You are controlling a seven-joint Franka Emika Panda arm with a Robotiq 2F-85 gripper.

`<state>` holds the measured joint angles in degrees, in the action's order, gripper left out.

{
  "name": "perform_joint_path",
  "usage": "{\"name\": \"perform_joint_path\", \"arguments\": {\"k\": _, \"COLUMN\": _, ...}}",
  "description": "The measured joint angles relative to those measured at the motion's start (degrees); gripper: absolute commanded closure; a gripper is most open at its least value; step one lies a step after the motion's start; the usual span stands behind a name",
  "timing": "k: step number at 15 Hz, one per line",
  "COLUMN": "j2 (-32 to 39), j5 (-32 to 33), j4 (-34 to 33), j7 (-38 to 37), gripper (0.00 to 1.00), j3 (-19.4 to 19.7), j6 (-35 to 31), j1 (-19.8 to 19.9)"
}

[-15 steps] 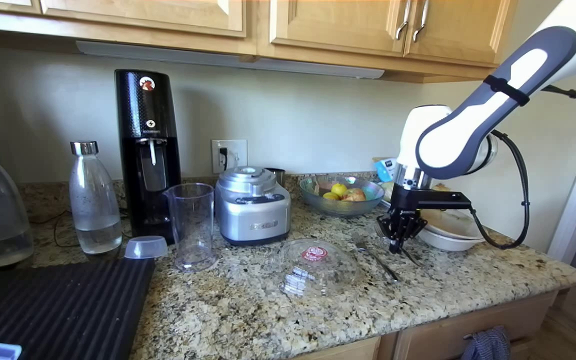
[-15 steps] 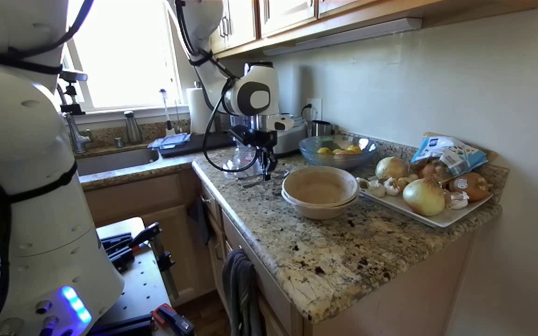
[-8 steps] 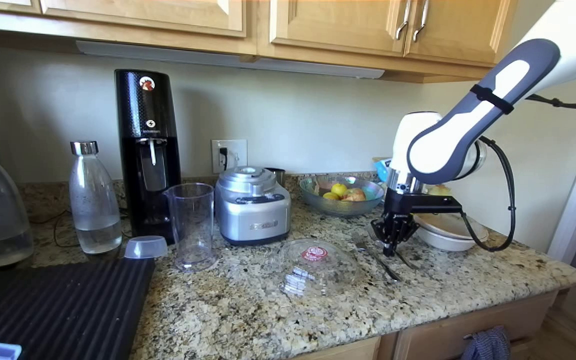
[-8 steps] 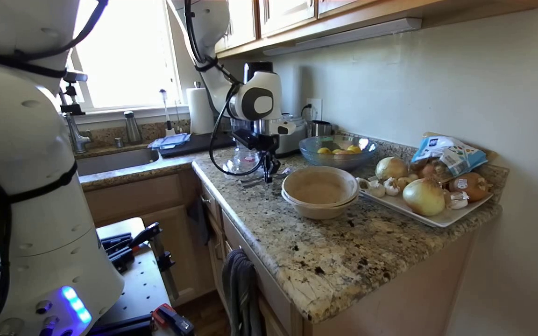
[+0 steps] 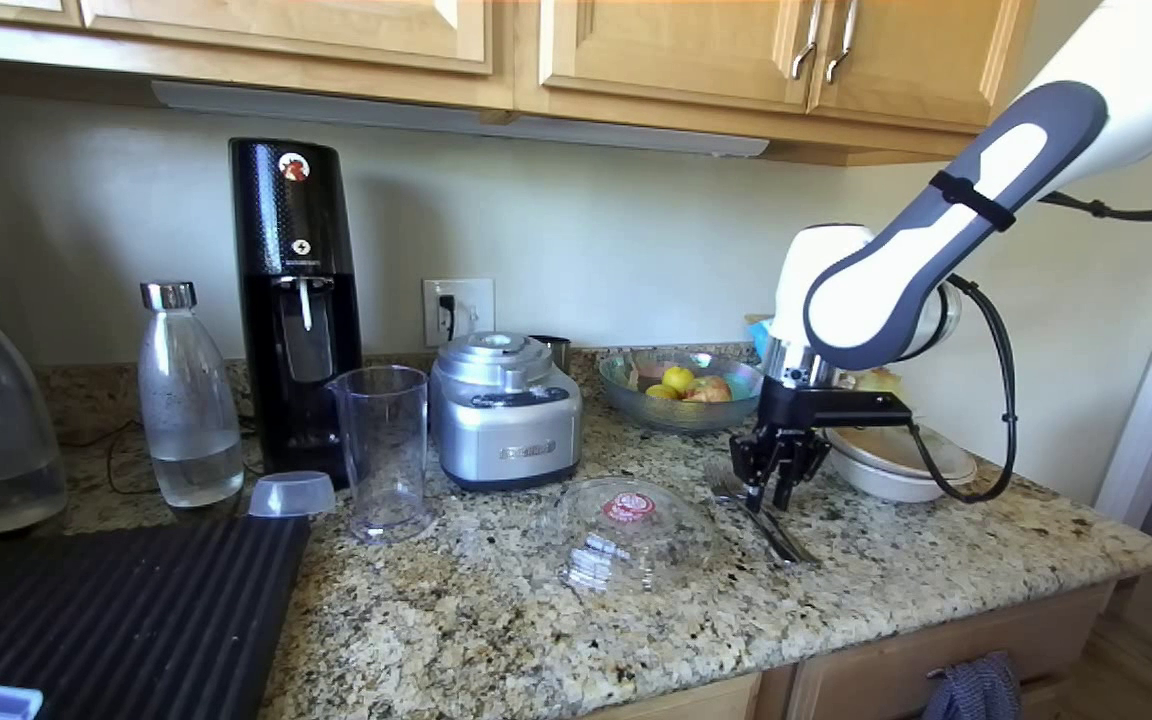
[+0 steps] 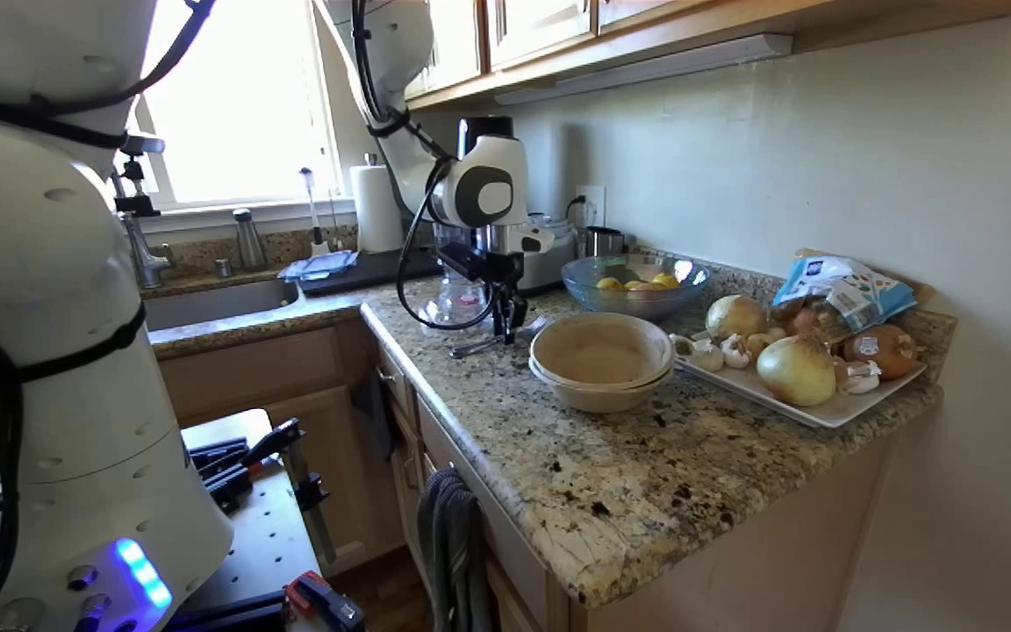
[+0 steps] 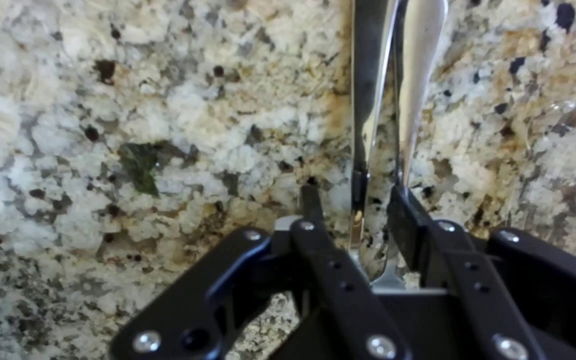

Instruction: Pick up the fork and put it on the table, pick up the other fork and put it on the table then pick up the bowl and put it on the table.

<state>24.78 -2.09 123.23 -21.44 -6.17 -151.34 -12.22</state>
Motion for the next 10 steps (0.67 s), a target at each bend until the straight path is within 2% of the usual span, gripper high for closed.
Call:
{"name": "perform_joint_path", "arguments": {"k": 4, "j2": -1.94, "j5": 1.29, "j4": 0.06, "j7": 0.02, "gripper": 0.03, "j3": 0.17, "j6": -0.25, "j1": -0.89}}
{"name": "perform_joint_path", "arguments": {"k": 7, "j2": -3.85, "j5": 2.46, "j4": 0.34, "j7": 0.1, "gripper": 0.0, "j3": 0.23, "j6": 0.24, "j1": -1.24}}
{"name": "perform_joint_path", "arguments": {"k": 10, "j2": -5.99, "j5": 6.4, "j4": 0.4, "j7": 0.14, "gripper": 0.0, "j3": 1.43, "j6": 2.91, "j1": -1.24}}
